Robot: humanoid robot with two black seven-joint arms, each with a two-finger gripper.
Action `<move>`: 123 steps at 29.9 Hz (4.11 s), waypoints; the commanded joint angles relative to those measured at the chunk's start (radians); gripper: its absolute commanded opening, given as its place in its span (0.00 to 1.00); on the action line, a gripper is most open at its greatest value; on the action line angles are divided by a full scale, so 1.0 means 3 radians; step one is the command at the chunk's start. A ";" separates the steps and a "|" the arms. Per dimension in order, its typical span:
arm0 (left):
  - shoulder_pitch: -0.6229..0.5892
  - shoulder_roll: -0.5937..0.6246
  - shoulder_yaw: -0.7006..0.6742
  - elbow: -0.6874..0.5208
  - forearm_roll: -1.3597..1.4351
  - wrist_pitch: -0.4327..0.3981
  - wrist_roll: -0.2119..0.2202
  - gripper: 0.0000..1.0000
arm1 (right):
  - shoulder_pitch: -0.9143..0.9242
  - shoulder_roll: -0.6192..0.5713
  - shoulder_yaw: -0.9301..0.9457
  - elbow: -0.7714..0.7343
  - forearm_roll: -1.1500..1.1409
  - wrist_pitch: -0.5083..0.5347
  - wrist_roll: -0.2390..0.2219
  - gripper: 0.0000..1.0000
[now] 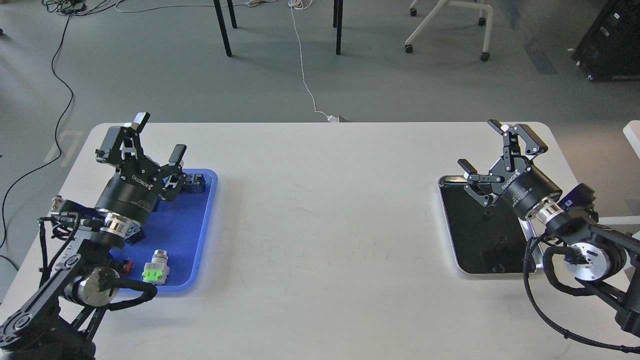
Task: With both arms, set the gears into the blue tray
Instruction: 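Move the right gripper over the metal tray with the black pad, then lower the right gripper and grasp a small black part in the metal tray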
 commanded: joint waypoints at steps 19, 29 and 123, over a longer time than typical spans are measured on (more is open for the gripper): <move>-0.0176 0.0155 0.0004 0.0026 -0.0010 -0.0004 -0.0017 0.98 | 0.1004 -0.1011 -0.0368 0.0249 -0.3319 0.0051 0.0000 0.99; -0.0161 0.0119 0.0009 0.0000 -0.0005 -0.0030 -0.0022 0.98 | 0.2437 -0.0971 -0.2081 0.0182 -0.5107 0.0010 0.0000 0.99; -0.0105 0.0176 0.0024 -0.0128 -0.0010 -0.0040 -0.0028 0.99 | 0.2156 0.0246 -0.3048 -0.0984 -0.5205 -0.0368 0.0000 0.17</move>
